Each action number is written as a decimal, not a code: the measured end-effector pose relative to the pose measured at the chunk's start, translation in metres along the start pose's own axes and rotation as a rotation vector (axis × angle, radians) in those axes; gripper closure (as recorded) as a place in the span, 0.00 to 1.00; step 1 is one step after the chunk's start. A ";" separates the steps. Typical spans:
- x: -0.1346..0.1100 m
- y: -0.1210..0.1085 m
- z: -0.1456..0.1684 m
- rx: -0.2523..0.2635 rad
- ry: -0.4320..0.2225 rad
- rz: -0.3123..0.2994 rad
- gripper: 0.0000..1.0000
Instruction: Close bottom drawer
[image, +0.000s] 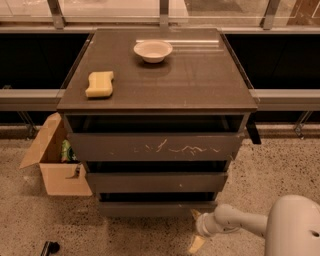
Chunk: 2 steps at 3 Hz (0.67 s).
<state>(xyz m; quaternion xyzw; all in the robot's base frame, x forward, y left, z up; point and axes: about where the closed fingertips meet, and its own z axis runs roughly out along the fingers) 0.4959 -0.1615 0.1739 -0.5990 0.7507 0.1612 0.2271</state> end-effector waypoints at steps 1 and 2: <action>0.013 -0.026 -0.004 0.029 -0.025 0.011 0.00; 0.018 -0.036 -0.013 0.049 -0.051 0.009 0.00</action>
Offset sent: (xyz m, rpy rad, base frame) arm 0.0384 -0.0471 0.0113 0.0665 -0.0768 -0.0419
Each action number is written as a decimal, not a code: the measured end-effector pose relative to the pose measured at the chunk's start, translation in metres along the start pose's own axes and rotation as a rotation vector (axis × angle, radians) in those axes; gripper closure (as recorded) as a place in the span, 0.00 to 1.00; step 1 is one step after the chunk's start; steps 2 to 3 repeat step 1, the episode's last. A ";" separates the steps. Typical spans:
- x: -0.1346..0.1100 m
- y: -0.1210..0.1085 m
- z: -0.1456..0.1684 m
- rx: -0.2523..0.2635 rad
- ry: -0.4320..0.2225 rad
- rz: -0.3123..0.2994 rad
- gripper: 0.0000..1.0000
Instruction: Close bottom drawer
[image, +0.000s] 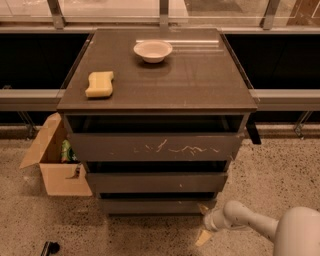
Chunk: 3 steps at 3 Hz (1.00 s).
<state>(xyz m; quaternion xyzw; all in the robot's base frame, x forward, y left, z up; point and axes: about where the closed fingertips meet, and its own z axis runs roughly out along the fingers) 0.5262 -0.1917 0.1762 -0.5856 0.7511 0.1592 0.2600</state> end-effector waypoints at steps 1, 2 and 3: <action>-0.004 0.004 -0.027 0.022 -0.026 -0.019 0.00; -0.004 0.004 -0.027 0.022 -0.026 -0.019 0.00; -0.004 0.004 -0.027 0.022 -0.026 -0.019 0.00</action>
Offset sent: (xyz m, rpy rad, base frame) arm 0.0000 0.0000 0.0000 0.0000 0.0000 0.0000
